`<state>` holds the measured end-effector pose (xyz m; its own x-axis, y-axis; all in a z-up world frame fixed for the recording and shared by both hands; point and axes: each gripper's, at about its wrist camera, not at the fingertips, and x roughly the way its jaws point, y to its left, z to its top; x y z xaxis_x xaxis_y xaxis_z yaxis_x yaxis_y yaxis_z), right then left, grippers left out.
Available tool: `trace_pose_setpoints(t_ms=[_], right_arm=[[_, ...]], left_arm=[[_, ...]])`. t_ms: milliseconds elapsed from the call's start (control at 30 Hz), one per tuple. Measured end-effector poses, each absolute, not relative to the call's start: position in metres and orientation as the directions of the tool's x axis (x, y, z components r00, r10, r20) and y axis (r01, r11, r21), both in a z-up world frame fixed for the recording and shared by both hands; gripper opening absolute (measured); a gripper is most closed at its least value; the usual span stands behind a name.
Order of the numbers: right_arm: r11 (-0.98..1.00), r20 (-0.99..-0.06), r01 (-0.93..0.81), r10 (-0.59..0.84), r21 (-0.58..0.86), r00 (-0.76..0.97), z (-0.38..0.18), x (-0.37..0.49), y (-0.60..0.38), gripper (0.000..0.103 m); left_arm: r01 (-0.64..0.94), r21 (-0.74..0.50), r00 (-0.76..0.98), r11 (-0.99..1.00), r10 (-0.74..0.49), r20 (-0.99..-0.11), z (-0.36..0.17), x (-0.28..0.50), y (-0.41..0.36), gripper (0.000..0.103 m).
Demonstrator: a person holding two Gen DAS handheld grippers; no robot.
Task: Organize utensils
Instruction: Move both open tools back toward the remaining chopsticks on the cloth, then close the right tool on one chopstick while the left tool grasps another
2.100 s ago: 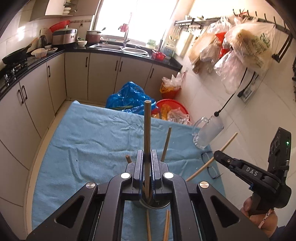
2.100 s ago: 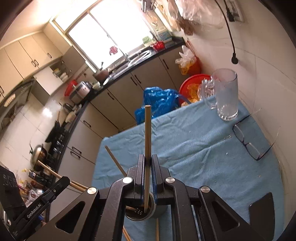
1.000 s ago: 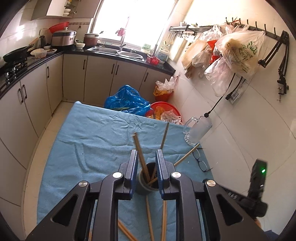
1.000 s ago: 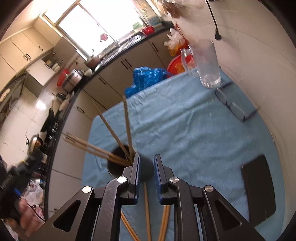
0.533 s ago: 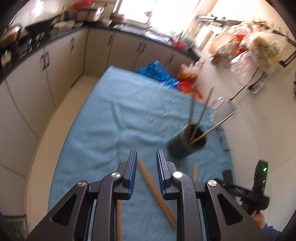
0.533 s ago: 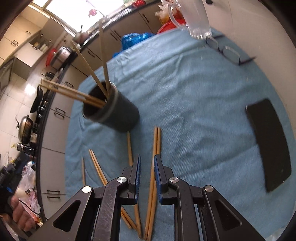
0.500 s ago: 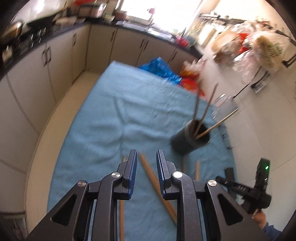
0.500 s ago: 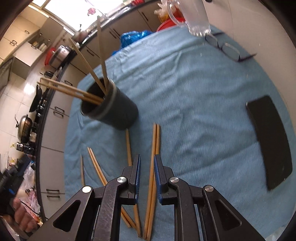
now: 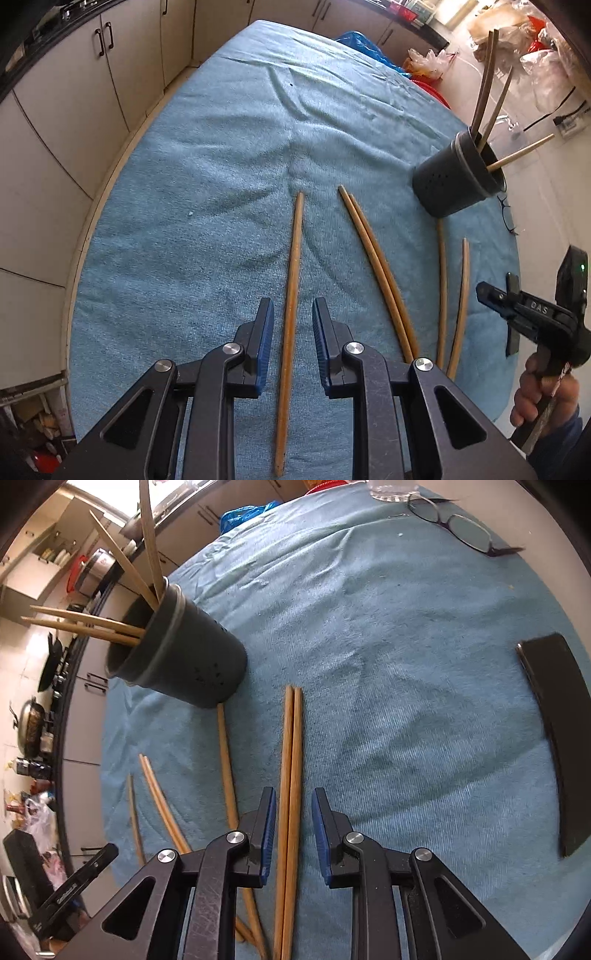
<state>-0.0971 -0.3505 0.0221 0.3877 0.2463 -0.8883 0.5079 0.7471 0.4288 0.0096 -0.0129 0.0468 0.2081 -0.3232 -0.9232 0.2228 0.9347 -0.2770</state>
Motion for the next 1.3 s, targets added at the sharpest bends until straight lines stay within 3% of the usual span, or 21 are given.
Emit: trace_pose_setpoints(t_ms=[333,600,1000,1167,1300], right_arm=[[0.816,-0.935,0.486,0.174,0.313,0.309,0.013,-0.083,-0.341,0.016],[0.866,-0.974,0.468,0.079,0.173,0.213,0.014,-0.077,-0.338,0.013],[0.854,-0.973,0.483,0.103,0.194,0.208,0.011,-0.077,-0.356,0.013],[0.880,-0.981,0.453,0.069,0.146,0.182,0.013,-0.065,-0.352,0.012],[0.890,-0.979,0.433,0.058,0.140,0.198,0.014,-0.063,-0.351,0.010]], left_arm=[[0.205,-0.271,0.181,0.940,-0.309,-0.934,0.035,0.016,-0.015,0.020],[0.211,-0.274,0.160,0.938,-0.309,-0.937,0.028,0.024,-0.026,0.027],[0.245,-0.202,0.164,0.948,-0.246,-0.955,0.017,0.040,-0.048,0.026],[0.281,-0.091,0.195,0.955,-0.150,-0.969,0.016,0.042,-0.062,0.006],[0.268,-0.118,0.201,0.956,-0.176,-0.964,0.018,0.039,-0.059,0.006]])
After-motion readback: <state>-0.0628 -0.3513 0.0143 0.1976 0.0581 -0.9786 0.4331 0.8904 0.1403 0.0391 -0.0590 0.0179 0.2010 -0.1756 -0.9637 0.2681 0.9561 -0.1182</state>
